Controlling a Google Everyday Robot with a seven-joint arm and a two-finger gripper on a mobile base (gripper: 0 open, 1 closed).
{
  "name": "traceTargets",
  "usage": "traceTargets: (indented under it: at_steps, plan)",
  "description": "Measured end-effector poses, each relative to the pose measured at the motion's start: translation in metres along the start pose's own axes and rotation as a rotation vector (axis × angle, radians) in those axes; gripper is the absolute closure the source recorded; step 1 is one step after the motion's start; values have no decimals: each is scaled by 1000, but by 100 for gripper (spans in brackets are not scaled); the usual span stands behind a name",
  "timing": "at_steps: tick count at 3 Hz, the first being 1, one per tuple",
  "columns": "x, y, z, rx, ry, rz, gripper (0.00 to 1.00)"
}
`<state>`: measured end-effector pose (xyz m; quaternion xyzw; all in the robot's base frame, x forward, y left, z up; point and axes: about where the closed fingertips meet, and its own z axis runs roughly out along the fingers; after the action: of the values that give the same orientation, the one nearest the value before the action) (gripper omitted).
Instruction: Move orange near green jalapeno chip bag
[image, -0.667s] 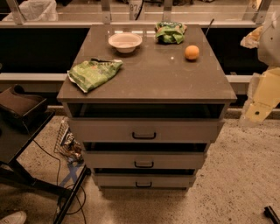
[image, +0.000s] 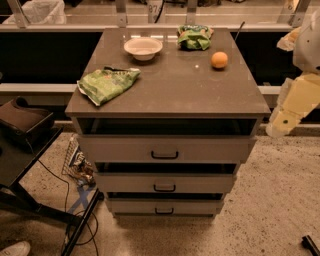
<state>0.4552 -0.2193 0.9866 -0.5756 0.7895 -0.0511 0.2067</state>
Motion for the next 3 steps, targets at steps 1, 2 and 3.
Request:
traceTargets:
  at_steps: [1,2,3]
  plan:
    - [19,-32,26,66,-81,168,0]
    - [47,-54,68,99,-188,364,0]
    - [70,-64,101,149,-274,504,0]
